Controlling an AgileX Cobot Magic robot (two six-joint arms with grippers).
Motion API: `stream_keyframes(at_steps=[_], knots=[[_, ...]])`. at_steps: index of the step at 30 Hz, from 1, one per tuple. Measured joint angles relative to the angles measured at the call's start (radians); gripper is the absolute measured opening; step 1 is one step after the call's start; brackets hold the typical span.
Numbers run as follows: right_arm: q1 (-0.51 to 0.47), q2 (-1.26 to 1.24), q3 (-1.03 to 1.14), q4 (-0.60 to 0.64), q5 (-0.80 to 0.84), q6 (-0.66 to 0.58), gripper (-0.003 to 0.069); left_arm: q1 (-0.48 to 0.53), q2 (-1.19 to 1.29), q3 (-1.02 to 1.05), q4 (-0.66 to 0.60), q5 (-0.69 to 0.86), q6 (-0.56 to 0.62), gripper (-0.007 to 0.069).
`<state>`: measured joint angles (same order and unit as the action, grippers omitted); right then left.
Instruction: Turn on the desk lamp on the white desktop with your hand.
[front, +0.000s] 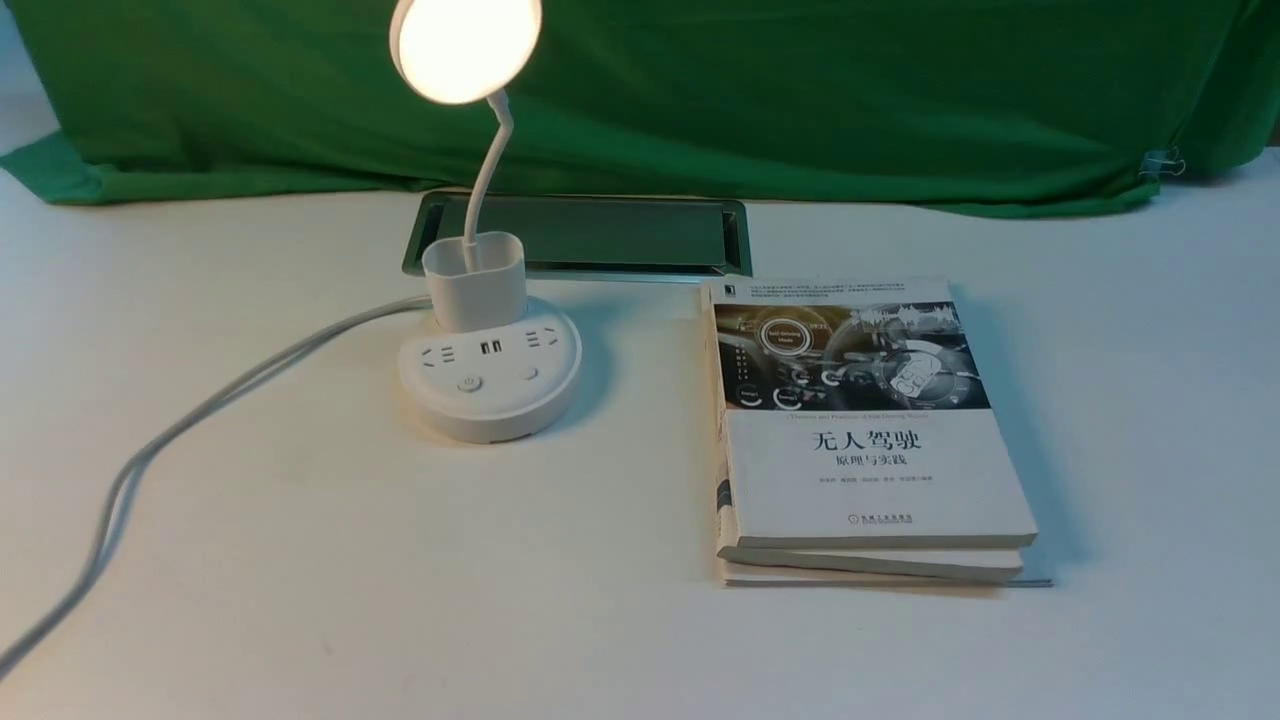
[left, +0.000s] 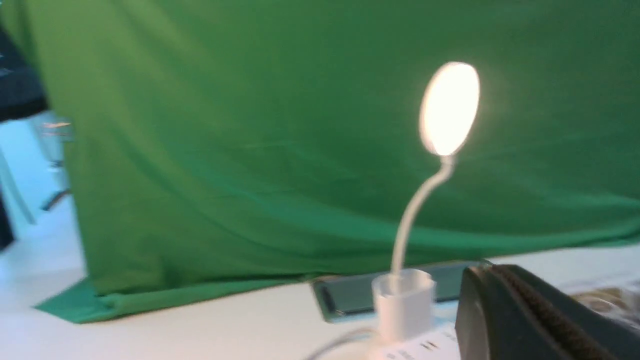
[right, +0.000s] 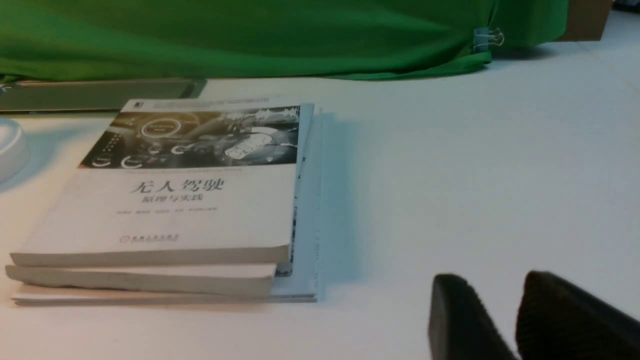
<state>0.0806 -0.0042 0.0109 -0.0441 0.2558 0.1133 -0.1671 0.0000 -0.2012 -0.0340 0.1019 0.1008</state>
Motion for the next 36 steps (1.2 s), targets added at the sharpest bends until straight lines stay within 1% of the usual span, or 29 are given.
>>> stream_keyframes(at_steps=[3, 6, 8, 10, 11, 14, 15, 17, 18, 24, 36], knots=[[0.000, 0.000, 0.000, 0.000, 0.000, 0.000, 0.0239, 0.063, 0.000, 0.072, 0.034, -0.111, -0.002, 0.0001], [0.000, 0.000, 0.000, 0.000, 0.000, 0.000, 0.0239, 0.087, 0.001, 0.157, 0.034, -0.206, -0.003, 0.0001], [0.000, 0.000, 0.000, 0.000, 0.000, 0.000, 0.0239, 0.087, 0.000, 0.186, 0.034, -0.223, -0.003, 0.0001], [0.000, 0.000, 0.000, 0.000, 0.000, 0.000, 0.0239, 0.089, -0.002, 0.203, 0.041, -0.152, -0.006, 0.0001], [0.000, 0.000, 0.000, 0.000, 0.000, 0.000, 0.0239, 0.089, -0.002, 0.204, 0.041, -0.144, -0.006, 0.0001], [0.000, 0.000, 0.000, 0.000, 0.000, 0.000, 0.0239, 0.092, -0.002, 0.206, 0.034, 0.008, -0.006, 0.0001], [0.000, 0.000, 0.000, 0.000, 0.000, 0.000, 0.0239, 0.092, -0.002, 0.206, 0.034, 0.019, -0.007, 0.0001], [0.000, 0.000, 0.000, 0.000, 0.000, 0.000, 0.0239, 0.092, -0.002, 0.206, 0.016, 0.125, -0.009, 0.0001], [0.000, 0.000, 0.000, 0.000, 0.000, 0.000, 0.0239, 0.092, -0.002, 0.206, 0.013, 0.142, -0.009, 0.0001], [0.000, 0.000, 0.000, 0.000, 0.000, 0.000, 0.0239, 0.092, -0.002, 0.206, -0.013, 0.163, -0.026, 0.0001], [0.000, 0.000, 0.000, 0.000, 0.000, 0.000, 0.0239, 0.092, -0.002, 0.206, -0.023, 0.155, -0.029, 0.0001]])
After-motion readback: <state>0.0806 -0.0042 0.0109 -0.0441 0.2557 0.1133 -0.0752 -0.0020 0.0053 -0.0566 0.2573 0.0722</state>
